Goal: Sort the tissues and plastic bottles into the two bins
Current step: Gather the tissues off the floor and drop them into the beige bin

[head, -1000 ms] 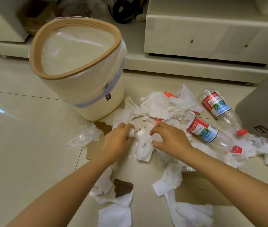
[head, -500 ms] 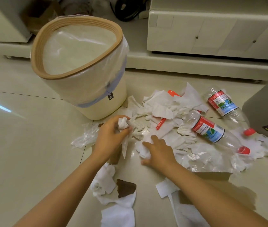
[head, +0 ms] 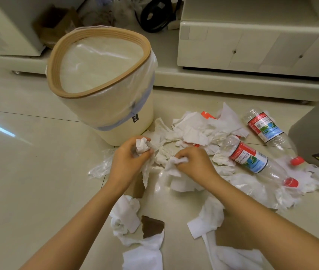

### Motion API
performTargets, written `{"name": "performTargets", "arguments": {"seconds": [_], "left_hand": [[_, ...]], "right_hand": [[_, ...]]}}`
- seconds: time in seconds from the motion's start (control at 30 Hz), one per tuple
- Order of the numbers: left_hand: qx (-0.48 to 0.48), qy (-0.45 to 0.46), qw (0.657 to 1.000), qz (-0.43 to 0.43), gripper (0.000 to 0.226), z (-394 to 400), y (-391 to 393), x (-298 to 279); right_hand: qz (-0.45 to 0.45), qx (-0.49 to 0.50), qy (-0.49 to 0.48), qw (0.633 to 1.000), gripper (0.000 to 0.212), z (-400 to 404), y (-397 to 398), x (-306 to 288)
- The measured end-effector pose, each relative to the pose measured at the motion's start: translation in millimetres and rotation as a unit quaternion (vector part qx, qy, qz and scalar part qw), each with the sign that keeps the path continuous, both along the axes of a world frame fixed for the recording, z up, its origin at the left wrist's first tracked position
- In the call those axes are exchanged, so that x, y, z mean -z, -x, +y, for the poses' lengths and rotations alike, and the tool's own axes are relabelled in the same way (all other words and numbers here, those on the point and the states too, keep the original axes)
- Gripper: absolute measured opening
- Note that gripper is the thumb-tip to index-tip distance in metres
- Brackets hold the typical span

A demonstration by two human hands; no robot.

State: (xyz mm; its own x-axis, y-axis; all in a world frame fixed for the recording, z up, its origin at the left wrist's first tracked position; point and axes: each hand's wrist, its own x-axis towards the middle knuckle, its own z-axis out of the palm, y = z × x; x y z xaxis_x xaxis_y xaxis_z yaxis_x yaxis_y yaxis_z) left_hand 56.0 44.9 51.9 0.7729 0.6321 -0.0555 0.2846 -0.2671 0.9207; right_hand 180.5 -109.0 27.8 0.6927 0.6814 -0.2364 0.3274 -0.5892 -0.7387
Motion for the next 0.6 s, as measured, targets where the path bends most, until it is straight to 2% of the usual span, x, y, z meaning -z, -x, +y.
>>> {"name": "performTargets", "arguments": {"seconds": [0.13,0.27,0.43,0.5,0.6], "left_hand": [[-0.021,-0.018,0.999,-0.039,0.024,11,-1,-38],[-0.023,-0.144,0.986,-0.085,0.024,29,-4,-86],[-0.068,-0.225,0.959,-0.161,0.024,66,-23,-146],[-0.106,-0.227,0.950,-0.188,0.023,86,-33,-170],[-0.146,-0.173,0.957,-0.180,0.025,119,-50,-186]], "right_hand": [[0.036,0.053,-0.123,0.990,0.008,13,-15,-63],[0.061,0.076,-0.212,0.972,0.006,33,-20,-115],[0.029,0.060,-0.276,0.959,0.009,70,-23,-168],[0.027,0.053,-0.294,0.954,0.006,84,-24,-184],[0.021,0.038,-0.301,0.953,0.006,100,-22,-199]]}}
